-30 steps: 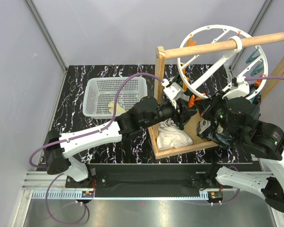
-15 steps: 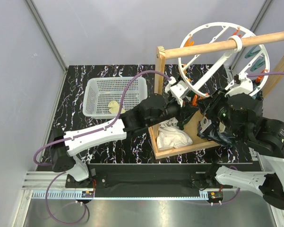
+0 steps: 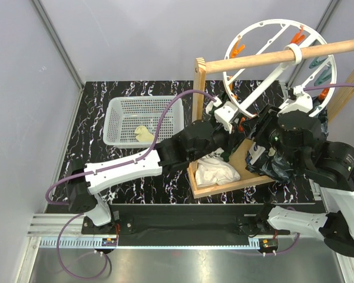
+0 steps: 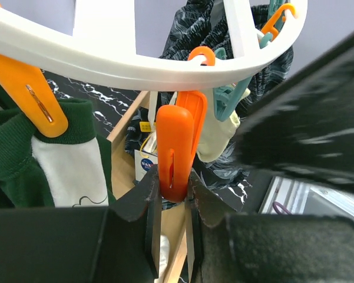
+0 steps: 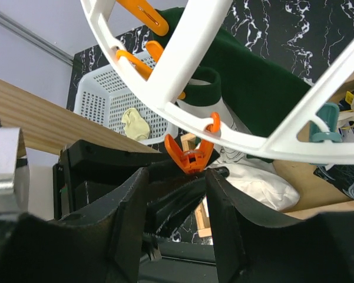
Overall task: Clip the socks to the hanger
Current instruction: Open the clamp at the hanger.
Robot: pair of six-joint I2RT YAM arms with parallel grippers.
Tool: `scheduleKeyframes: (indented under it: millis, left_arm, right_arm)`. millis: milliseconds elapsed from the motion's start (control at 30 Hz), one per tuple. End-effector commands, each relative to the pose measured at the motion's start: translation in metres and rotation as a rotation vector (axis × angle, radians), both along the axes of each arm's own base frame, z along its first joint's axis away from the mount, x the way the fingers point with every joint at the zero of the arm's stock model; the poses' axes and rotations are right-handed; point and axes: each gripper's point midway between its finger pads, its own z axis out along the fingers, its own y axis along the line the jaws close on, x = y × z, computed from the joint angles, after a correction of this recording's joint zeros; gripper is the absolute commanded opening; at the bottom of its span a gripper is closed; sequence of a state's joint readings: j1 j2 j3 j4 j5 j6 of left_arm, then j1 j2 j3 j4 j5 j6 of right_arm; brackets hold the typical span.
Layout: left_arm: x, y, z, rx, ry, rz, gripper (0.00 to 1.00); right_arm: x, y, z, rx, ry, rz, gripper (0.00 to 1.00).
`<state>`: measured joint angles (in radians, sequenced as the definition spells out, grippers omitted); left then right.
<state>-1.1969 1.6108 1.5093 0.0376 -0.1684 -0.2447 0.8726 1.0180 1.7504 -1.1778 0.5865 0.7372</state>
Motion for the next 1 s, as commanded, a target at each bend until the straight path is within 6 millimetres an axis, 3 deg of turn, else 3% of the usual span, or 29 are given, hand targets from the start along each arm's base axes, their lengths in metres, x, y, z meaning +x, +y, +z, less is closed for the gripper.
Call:
scheduleKeyframes:
  millis: [0,400,967]
  left_arm:
    - [0.002,0.006,0.045,-0.116,-0.059,0.07,0.0]
    - [-0.003,0.004,0.047,-0.127,-0.086,0.067,0.0]
    - [-0.007,0.002,0.046,-0.12,-0.095,0.063,0.0]
  right_arm:
    - [0.005,-0.005,0.005,0.034,-0.027,-0.058,0.5]
    - [0.018,-0.017,0.009,0.104,-0.136,-0.166,0.54]
    - [0.031,-0.008,0.003,0.148,-0.169,-0.195,0.51]
